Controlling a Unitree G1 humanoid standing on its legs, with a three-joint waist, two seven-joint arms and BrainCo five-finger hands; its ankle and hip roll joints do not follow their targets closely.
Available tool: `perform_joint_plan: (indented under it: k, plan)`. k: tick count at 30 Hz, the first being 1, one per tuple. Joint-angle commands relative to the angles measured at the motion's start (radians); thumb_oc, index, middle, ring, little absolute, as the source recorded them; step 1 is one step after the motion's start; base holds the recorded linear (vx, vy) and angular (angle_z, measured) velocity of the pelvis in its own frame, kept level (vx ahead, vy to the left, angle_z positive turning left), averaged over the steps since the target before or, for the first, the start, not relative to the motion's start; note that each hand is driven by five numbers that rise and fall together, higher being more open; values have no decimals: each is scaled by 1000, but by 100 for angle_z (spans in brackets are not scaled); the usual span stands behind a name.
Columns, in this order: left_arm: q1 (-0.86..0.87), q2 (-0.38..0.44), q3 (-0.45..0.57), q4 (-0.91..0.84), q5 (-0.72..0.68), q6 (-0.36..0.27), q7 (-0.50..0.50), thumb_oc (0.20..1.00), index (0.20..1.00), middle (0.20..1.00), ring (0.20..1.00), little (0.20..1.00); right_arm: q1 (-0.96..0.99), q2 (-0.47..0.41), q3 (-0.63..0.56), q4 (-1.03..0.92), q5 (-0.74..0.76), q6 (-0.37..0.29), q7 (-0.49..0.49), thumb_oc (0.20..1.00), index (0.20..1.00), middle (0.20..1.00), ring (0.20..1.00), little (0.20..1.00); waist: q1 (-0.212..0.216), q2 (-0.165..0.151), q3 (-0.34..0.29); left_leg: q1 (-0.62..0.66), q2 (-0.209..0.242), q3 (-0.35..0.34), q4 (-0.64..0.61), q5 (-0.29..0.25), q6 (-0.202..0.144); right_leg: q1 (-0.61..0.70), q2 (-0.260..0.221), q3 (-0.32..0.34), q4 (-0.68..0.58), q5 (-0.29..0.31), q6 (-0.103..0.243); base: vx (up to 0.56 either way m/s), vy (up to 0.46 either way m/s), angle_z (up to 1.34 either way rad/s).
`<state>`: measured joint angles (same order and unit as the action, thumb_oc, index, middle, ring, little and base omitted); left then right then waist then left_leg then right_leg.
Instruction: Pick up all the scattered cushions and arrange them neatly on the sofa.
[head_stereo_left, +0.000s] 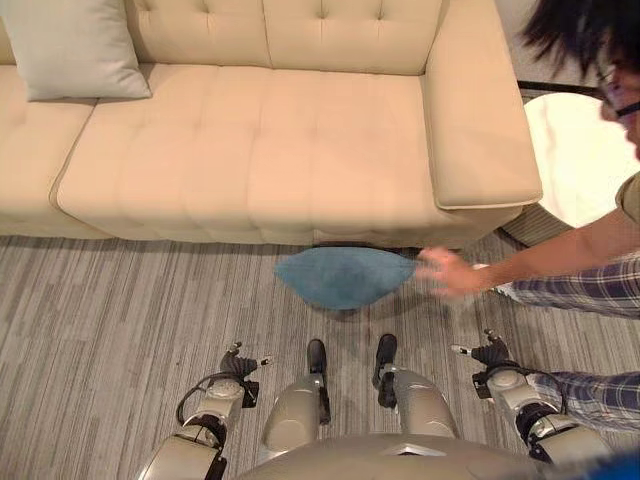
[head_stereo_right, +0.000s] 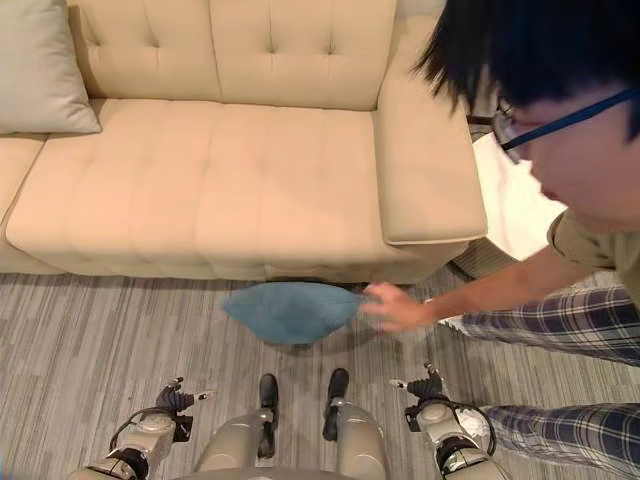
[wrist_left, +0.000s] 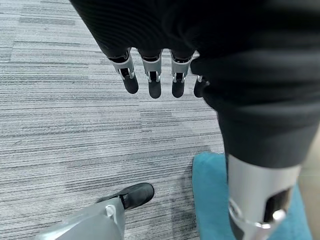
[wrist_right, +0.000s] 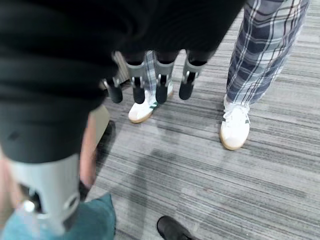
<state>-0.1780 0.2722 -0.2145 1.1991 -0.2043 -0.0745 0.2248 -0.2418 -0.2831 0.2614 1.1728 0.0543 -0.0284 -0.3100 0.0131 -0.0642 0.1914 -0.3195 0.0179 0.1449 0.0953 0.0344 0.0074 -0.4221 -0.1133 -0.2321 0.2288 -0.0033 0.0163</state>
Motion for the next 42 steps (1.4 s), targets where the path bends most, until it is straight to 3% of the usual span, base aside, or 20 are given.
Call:
perform_joint_plan:
  k: [1, 20, 25, 31, 34, 35, 38, 40, 42]
  plan:
    - [-37, 27, 5, -17, 27, -21, 15, 1000, 1000, 1000, 1000, 1000, -28, -3, 26, -24, -13, -20, -15, 1000, 1000, 1000, 1000, 1000, 0, -35, 44, -46, -2, -55, 52, -77, -56, 90, -62, 44, -136, 31, 117, -83, -16, 7]
    - [-97, 37, -19, -58, -7, -38, 44, 1000, 1000, 1000, 1000, 1000, -97, -3, 53, -73, 6, -27, -42, 1000, 1000, 1000, 1000, 1000, 11, -30, 87, -131, -3, -65, 61, -46, -62, -7, -66, 33, -106, 49, 114, -8, -3, 3]
    - [-99, 41, -17, -77, -2, -37, 50, 1000, 1000, 1000, 1000, 1000, -100, -5, 57, -104, -1, -32, -47, 1000, 1000, 1000, 1000, 1000, 10, -34, 88, -130, -5, -70, 95, -76, -44, -8, -75, 48, -74, 38, 117, 36, 63, -2]
    - [-47, 36, -19, -68, 59, -22, 28, 1000, 1000, 1000, 1000, 1000, -56, -1, 45, -97, -39, -19, -22, 1000, 1000, 1000, 1000, 1000, 8, -35, 84, -7, -39, -59, 100, -131, -3, 48, -96, 91, 32, 31, 147, 114, 187, -12]
    - [-18, 44, -25, -58, 97, -16, 9, 1000, 1000, 1000, 1000, 1000, -32, 3, 46, -63, -67, -15, -4, 1000, 1000, 1000, 1000, 1000, 4, -30, 73, 79, -42, -53, 72, -139, 4, 73, -67, 88, 84, 19, 147, 142, 118, -17]
    - [-1, 48, -36, -50, 130, -14, -2, 1000, 1000, 1000, 1000, 1000, -9, -2, 42, -42, -70, -16, 6, 1000, 1000, 1000, 1000, 1000, -8, -29, 59, 119, -54, -63, 56, -139, 3, 100, -1, 117, 61, -10, 141, 141, 39, -22]
    - [29, 46, -37, -22, 162, -11, -22, 1000, 1000, 1000, 1000, 1000, 22, -9, 33, -8, -82, -11, 21, 1000, 1000, 1000, 1000, 1000, -17, -21, 21, 161, -71, -72, 21, -134, 6, 130, 58, 122, 9, -18, 130, 136, 4, 1]
    - [57, 38, -34, 11, 207, -6, -38, 1000, 1000, 1000, 1000, 1000, 84, -20, -9, 24, -80, -13, 35, 1000, 1000, 1000, 1000, 1000, -32, -22, -13, 207, -85, -91, 25, -145, -18, 228, 88, 139, -80, -44, 109, 222, -93, 15]
    - [73, 32, -28, 14, 208, -3, -45, 1000, 1000, 1000, 1000, 1000, 113, -22, -27, 38, -67, -17, 39, 1000, 1000, 1000, 1000, 1000, -38, -28, -19, 199, -76, -87, 76, -150, -46, 287, 86, 126, -117, -51, 97, 139, -121, 86]
